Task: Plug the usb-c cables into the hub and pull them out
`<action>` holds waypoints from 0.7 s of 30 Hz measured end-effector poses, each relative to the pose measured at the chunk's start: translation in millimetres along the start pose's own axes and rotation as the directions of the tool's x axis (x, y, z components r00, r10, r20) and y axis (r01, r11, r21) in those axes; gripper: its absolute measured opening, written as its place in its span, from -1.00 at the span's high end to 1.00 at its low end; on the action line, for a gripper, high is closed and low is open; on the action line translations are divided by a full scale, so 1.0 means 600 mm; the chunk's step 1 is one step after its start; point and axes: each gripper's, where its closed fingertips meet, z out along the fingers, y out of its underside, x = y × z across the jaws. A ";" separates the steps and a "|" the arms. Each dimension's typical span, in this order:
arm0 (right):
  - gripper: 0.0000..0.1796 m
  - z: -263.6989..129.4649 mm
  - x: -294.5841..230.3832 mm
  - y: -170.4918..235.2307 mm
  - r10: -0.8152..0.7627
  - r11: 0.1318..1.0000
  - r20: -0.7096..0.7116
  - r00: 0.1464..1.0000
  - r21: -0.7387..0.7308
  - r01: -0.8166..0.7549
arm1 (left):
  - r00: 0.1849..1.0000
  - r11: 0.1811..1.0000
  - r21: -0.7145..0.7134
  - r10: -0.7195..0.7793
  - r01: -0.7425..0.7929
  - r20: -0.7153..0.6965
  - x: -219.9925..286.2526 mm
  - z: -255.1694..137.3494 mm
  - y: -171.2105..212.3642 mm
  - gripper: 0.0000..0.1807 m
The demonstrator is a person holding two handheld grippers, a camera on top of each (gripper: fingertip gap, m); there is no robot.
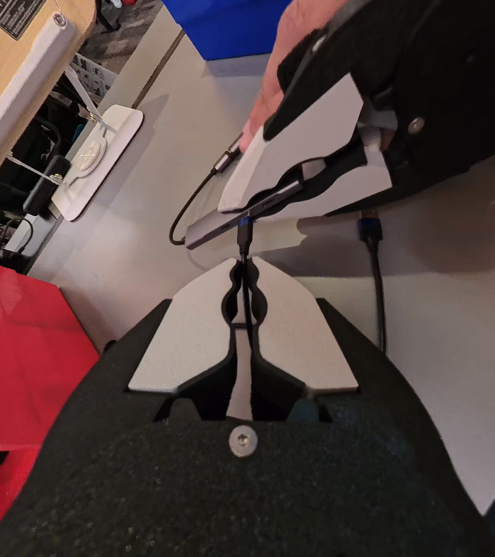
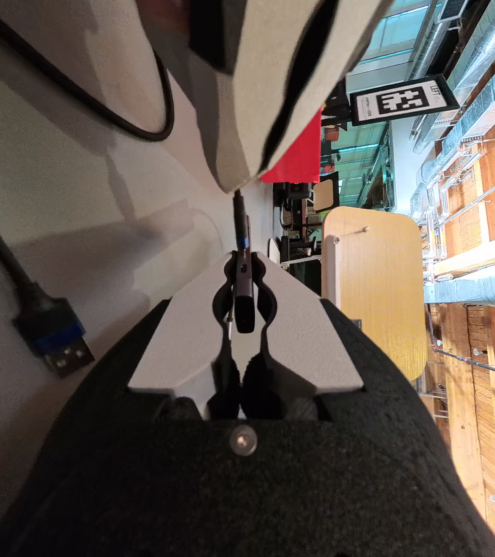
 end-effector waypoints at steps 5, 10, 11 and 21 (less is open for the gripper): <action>0.91 0.003 -0.005 0.003 0.000 1.000 0.014 1.000 -0.023 0.000 | 0.997 0.997 0.023 -0.074 0.074 -0.027 0.005 0.003 -0.002 0.97; 0.91 0.000 -0.005 -0.002 0.004 1.000 0.010 1.000 -0.006 -0.003 | 0.947 0.955 0.064 -0.279 0.291 -0.158 0.011 0.007 -0.005 0.96; 0.91 0.001 -0.005 -0.001 -0.002 1.000 0.008 1.000 -0.019 0.002 | 0.936 0.945 0.062 -0.306 0.321 -0.175 0.011 0.008 -0.004 0.96; 0.92 -0.004 0.012 -0.008 -0.004 0.997 -0.034 0.999 -0.073 0.001 | 0.920 0.923 0.104 -0.347 0.369 -0.185 -0.001 -0.001 -0.017 0.97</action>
